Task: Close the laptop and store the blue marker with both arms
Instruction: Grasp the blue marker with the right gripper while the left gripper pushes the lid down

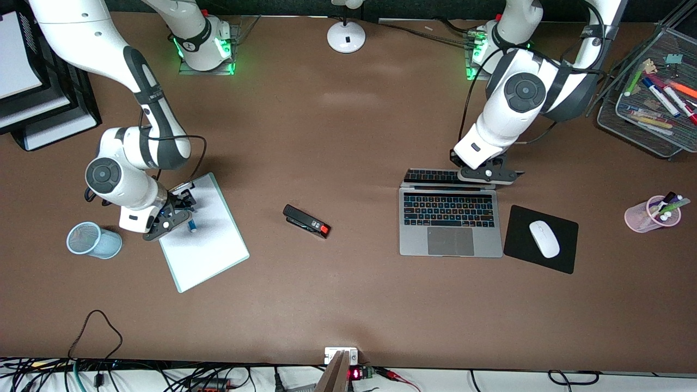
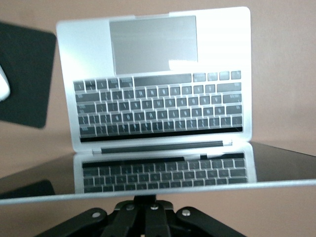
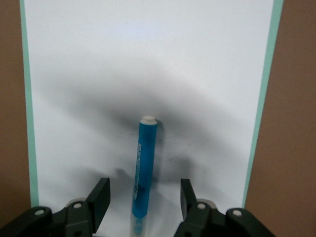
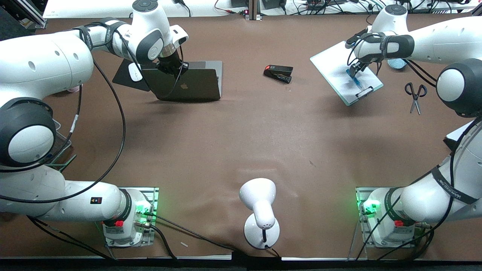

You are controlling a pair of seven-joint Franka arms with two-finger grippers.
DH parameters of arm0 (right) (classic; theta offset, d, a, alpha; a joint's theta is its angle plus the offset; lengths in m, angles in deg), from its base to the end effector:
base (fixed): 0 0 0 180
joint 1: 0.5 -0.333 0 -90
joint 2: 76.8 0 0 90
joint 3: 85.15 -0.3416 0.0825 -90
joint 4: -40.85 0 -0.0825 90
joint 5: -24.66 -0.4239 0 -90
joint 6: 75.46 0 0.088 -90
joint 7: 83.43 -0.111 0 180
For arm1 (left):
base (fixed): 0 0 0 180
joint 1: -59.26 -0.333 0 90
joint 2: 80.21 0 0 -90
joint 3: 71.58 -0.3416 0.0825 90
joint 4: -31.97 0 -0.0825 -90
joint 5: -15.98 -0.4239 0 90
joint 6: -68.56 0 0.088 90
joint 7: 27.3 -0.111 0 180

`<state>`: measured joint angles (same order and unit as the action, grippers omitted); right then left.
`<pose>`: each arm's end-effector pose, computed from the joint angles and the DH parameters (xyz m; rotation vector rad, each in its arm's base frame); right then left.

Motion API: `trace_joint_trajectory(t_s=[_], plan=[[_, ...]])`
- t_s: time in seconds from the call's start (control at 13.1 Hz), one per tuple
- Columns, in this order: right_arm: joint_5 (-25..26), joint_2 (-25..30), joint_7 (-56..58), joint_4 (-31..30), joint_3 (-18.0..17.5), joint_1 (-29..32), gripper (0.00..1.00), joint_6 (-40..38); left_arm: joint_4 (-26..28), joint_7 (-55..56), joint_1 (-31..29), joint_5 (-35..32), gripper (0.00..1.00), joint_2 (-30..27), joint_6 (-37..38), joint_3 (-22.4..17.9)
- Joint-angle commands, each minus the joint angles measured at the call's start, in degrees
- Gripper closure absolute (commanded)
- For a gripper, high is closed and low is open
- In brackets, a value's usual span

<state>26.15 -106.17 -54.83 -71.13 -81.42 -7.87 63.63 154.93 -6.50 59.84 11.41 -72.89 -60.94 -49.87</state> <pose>0.6509 0.0424 0.1970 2.9673 0.9023 -0.0749 0.5463 -0.2191 0.3432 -3.1249 0.1159 -0.0032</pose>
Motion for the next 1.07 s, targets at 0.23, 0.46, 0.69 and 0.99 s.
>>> trace_joint_trajectory(t_s=[0.23,0.46,0.69,0.99], plan=[[-0.61,-1.75,1.37,0.19,-0.57,0.08,0.48,1.79,-7.81,-0.76,-1.10,-3.25,1.00,8.31,-3.66,-0.18],[-0.61,-1.75,1.37,0.54,-0.57,0.08,0.55,1.79,-12.73,-0.67,-1.10,-6.48,1.00,14.98,-5.15,-0.27],[-0.52,-2.28,1.37,0.63,-0.57,-0.10,0.58,2.58,-16.69,-0.67,-1.10,-8.61,1.00,19.12,-5.33,-0.88],[-0.52,-3.42,1.37,0.71,-0.57,-0.10,0.58,3.99,-22.93,-0.59,-1.02,-13.44,1.00,25.62,-5.33,-0.97]])
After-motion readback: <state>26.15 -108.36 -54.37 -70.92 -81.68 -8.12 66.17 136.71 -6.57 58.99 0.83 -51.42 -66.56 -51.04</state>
